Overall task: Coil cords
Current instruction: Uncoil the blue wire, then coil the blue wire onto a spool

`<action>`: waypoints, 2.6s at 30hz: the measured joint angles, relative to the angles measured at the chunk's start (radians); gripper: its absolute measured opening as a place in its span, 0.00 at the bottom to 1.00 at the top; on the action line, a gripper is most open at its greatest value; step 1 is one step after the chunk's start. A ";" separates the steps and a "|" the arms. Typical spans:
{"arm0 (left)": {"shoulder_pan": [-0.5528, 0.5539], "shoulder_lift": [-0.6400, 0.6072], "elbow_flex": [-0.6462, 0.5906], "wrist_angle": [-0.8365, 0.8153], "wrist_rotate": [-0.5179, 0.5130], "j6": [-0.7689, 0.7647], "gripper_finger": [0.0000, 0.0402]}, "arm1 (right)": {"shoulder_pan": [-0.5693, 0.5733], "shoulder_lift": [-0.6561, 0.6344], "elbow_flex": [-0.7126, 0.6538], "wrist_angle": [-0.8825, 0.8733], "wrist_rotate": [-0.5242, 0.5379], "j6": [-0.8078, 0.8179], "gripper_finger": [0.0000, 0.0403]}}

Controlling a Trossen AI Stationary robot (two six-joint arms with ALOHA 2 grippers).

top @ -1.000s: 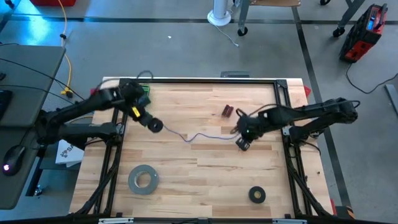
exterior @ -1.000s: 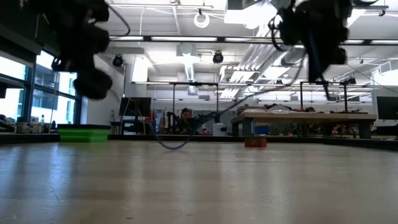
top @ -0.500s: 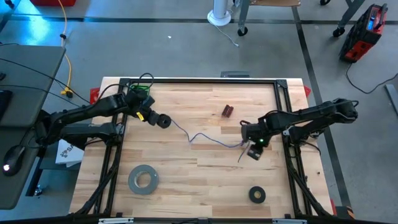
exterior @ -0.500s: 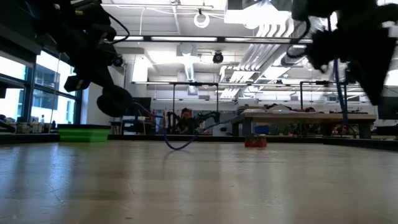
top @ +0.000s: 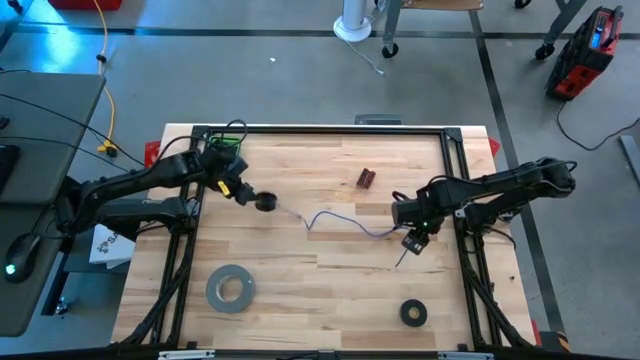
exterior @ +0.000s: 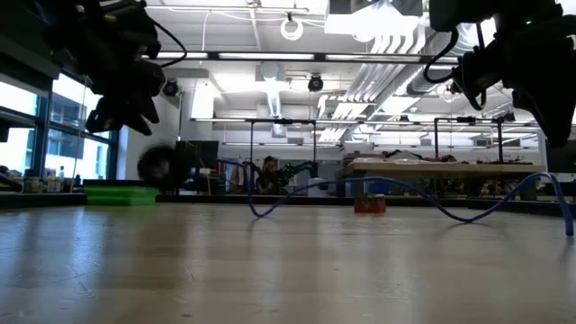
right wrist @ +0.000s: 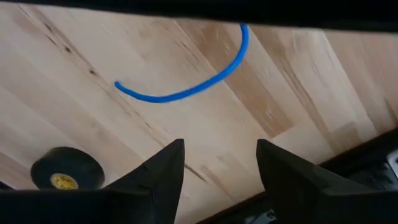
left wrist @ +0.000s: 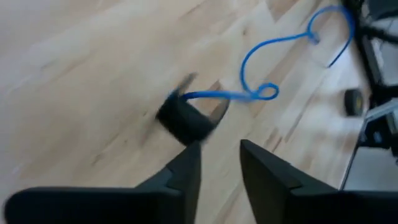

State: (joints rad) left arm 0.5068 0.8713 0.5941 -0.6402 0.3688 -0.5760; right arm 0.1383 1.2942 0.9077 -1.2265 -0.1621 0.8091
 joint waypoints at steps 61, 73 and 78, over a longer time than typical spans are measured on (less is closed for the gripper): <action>-0.132 0.518 0.327 -0.141 -0.357 1.254 0.52 | 0.307 0.000 -0.270 0.756 0.311 0.605 0.48; -0.135 0.575 0.326 -0.174 -0.353 1.299 0.52 | 0.306 0.000 -0.270 0.755 0.318 0.605 0.48; -0.135 0.575 0.326 -0.174 -0.354 1.314 0.52 | 0.307 0.000 -0.270 0.755 0.337 0.604 0.48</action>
State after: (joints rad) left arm 0.3717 1.4460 0.9203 -0.8146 0.0146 0.7378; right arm 0.4450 1.2945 0.6380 -0.4717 0.1744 1.4136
